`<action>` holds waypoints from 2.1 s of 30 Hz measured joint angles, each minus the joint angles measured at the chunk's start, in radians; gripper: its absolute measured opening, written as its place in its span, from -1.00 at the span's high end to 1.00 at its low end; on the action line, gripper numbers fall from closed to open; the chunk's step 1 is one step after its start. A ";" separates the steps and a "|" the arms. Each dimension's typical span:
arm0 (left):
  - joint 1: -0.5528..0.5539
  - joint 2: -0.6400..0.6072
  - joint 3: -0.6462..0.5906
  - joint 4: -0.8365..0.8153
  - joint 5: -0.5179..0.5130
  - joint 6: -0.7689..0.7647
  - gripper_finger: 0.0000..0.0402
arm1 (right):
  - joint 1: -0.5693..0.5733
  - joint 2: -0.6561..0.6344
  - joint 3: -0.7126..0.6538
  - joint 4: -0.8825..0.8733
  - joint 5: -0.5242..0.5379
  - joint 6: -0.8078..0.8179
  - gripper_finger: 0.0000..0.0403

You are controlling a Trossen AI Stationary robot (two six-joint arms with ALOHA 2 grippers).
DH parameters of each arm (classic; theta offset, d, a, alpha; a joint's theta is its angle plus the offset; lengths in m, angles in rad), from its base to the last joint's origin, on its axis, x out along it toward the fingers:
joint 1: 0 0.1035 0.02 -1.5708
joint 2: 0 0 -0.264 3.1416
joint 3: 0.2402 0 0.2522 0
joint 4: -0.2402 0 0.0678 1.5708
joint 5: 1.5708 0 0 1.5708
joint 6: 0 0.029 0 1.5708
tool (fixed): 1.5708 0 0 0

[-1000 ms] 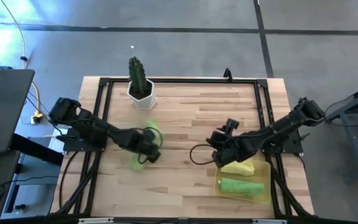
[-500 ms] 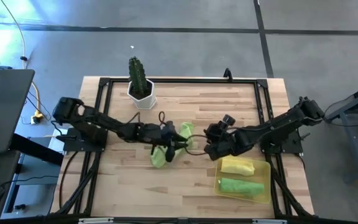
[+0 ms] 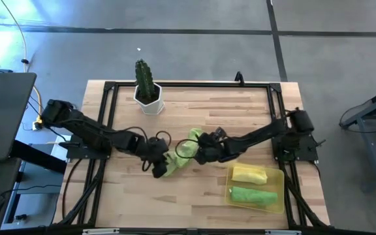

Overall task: Roll microfiber towels into tight, uniform cylinder then place into a basket
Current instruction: Fold the light green towel

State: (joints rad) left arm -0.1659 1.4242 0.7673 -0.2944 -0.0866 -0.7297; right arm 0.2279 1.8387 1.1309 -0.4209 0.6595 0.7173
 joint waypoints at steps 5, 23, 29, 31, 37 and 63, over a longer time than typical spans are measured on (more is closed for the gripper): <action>-0.068 0.065 0.001 -0.040 -0.044 -0.062 0.43 | -0.043 0.084 0.000 0.176 -0.142 -0.024 0.03; -0.060 0.273 0.005 -0.060 -0.298 0.074 0.43 | -0.180 0.118 0.000 0.163 -0.036 -0.426 0.03; -0.057 0.260 0.001 -0.059 -0.335 0.139 0.43 | -0.197 0.035 0.068 0.051 -0.166 -0.376 0.10; -0.056 0.260 0.002 -0.060 -0.334 0.139 0.43 | -0.167 0.004 0.069 0.081 -0.262 -0.369 0.17; -0.057 0.260 0.002 -0.060 -0.334 0.139 0.43 | -0.035 0.015 0.065 0.203 -0.337 -0.518 0.34; -0.057 0.261 0.000 -0.045 -0.367 0.156 0.43 | -0.065 0.147 0.063 0.247 -0.340 -0.673 0.15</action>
State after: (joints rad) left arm -0.2226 1.6855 0.7676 -0.3397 -0.4539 -0.5733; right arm 0.1630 1.9860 1.1942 -0.1743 0.3192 0.0444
